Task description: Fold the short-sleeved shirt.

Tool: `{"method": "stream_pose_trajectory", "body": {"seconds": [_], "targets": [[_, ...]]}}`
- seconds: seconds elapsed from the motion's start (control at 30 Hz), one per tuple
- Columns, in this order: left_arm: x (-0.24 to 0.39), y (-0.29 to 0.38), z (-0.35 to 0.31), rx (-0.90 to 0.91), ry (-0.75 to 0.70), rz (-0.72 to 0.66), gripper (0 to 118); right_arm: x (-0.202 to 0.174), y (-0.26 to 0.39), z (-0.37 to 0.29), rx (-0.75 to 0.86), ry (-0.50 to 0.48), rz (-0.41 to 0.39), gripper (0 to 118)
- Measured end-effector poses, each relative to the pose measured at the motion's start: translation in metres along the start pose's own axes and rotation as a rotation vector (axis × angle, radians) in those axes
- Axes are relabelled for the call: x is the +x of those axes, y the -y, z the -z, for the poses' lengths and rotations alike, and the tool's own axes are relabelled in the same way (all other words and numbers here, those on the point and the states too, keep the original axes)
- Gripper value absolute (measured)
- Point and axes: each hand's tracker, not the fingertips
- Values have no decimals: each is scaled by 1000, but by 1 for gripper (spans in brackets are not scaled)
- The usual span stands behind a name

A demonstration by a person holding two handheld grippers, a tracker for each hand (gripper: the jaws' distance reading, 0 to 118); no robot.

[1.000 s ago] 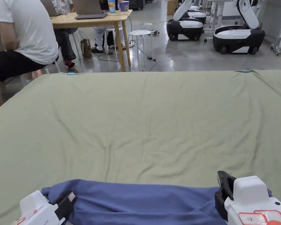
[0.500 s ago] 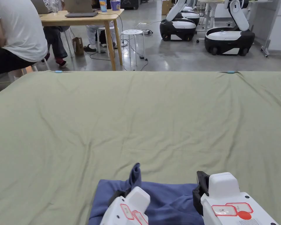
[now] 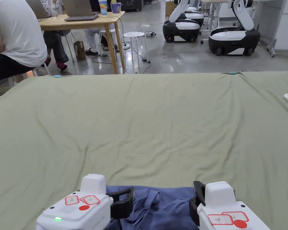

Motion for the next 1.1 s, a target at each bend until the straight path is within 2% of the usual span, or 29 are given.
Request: {"method": "stream_pose_trajectory", "body": {"seconds": [0.07, 0.1, 0.17, 0.2, 0.3, 0.5, 0.63, 0.73, 0.8, 0.87, 1.0, 1.03, 1.07, 1.1], "targets": [[-11, 7, 10, -66, -19, -14, 80, -1, 1, 1, -4, -4, 1, 0], [-16, 11, 15, -102, 5, -48, 58, -2, 1, 1, -6, -3, 0, 0], [-19, 19, 26, -135, 81, -163, 5, -2, 1, 1, -6, 1, 1, 0], [-20, 24, 32, -143, 103, -204, 0, -2, 1, 1, -7, 3, 3, 0], [-10, 32, 44, -179, 137, -207, 0, -2, 0, -1, -6, 12, 2, 0], [39, 44, 63, -224, 233, -129, 0, -2, 1, -4, -11, 31, -2, 0], [54, 46, 67, -212, 224, -67, 0, -4, 1, -6, -16, 36, -7, 0], [39, 23, 27, -60, 206, -103, 0, -8, -2, -8, -17, 33, -13, 0], [26, 9, -5, 33, 170, -66, 0, -13, -5, -9, -11, 24, -17, 0], [7, 7, -20, 37, 121, -51, 0, -19, -7, -10, -2, 20, -23, 0], [-45, 25, -23, -5, 89, -225, 0, -32, -6, -6, 6, 11, -26, 0], [-59, 32, -24, 4, 99, -302, 14, -34, -6, -6, 3, 4, -25, 0], [-73, 39, -25, 28, 111, -384, 41, -36, -6, -6, 1, 1, -24, 0], [-88, 48, -25, 53, 137, -483, 85, -38, -5, -6, -2, -1, -27, 0]]}}
